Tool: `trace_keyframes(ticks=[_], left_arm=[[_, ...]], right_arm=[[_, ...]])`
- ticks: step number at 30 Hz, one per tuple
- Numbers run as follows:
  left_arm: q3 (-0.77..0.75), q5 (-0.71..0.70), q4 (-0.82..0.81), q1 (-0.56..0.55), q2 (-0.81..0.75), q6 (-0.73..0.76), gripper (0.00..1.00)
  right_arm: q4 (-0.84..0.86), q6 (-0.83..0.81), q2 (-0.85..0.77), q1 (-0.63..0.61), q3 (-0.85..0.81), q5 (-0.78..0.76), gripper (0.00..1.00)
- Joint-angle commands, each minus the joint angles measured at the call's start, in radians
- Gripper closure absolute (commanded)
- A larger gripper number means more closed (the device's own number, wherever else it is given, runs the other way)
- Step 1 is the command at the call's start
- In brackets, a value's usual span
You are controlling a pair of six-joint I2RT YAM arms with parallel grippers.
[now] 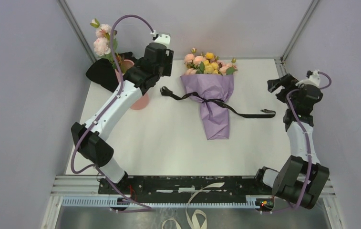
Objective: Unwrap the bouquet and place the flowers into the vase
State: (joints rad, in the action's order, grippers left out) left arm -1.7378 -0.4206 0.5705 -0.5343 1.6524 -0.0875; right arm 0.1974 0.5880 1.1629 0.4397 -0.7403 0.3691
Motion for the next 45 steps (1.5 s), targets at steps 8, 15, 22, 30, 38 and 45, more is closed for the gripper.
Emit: trace_keyframes(ticks=[8,15,22,30,38,45], left_arm=[[0.026,0.143,-0.184,-0.133,0.118,-0.023,0.03],[0.089,0.142,-0.345,-0.138,0.227,-0.106,0.05],[0.077,0.116,-0.397,-0.140,0.342,-0.187,0.05],[-0.026,0.183,-0.371,-0.126,0.460,-0.206,0.05],[-0.106,0.213,-0.337,-0.104,0.554,-0.221,0.05],[-0.123,0.238,-0.328,-0.096,0.605,-0.230,0.05]], right_arm=[[-0.224,-0.306,0.160,-0.314,-0.238,-0.038,0.08],[-0.360,-0.407,0.349,-0.477,-0.376,-0.047,0.14],[-0.428,-0.445,0.499,-0.614,-0.515,-0.117,0.17],[-0.437,-0.455,0.572,-0.680,-0.503,-0.150,0.25],[-0.432,-0.448,0.651,-0.735,-0.512,-0.168,0.29],[-0.411,-0.436,0.660,-0.742,-0.490,-0.188,0.54]])
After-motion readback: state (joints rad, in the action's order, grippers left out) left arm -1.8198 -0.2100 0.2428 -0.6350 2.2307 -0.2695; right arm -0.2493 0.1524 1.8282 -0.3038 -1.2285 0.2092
